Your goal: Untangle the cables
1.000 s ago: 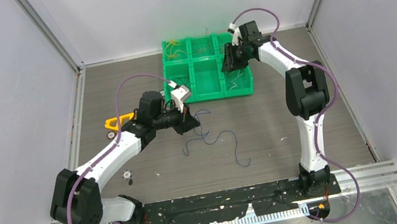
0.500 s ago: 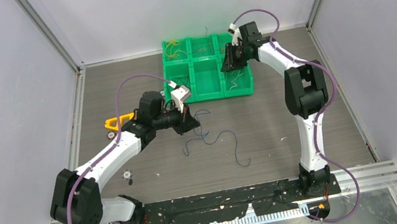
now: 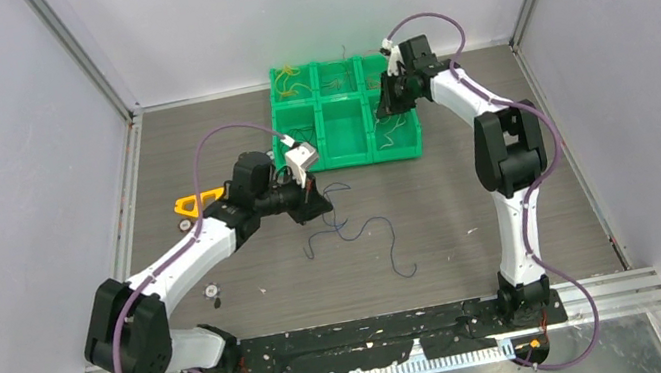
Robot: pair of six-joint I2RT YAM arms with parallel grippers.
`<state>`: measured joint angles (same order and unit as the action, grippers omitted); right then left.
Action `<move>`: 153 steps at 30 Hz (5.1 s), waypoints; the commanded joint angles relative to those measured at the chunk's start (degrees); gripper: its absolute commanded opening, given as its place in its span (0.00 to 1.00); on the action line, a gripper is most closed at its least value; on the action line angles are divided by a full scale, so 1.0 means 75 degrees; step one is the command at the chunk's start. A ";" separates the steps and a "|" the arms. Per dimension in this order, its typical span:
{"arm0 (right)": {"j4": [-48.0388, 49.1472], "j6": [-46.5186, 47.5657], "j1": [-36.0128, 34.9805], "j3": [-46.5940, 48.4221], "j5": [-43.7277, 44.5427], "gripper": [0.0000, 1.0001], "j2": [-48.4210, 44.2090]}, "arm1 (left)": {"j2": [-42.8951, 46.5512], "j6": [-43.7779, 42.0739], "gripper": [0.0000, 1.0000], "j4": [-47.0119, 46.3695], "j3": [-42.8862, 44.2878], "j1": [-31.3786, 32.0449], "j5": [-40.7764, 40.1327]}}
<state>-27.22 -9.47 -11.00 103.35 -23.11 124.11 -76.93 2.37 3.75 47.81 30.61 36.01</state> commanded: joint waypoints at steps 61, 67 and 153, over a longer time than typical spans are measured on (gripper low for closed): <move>-0.2658 0.3324 0.1847 -0.2518 -0.0805 0.95 -0.5478 | -0.4447 -0.0839 0.00 -0.0610 1.0744 -0.0964 -0.0734; -0.2730 0.3390 0.1896 -0.2363 -0.0765 0.95 -0.5375 | -0.4138 0.0227 0.00 -0.1013 1.1098 -0.0975 -0.0060; -0.2687 0.3148 0.2077 -0.2787 -0.0852 0.95 -0.5143 | -0.4852 0.2530 0.00 -0.2241 0.5932 -0.1017 -0.1351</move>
<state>-48.07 14.02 4.34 82.50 -29.65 87.74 -115.74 23.24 -11.86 92.82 23.90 26.65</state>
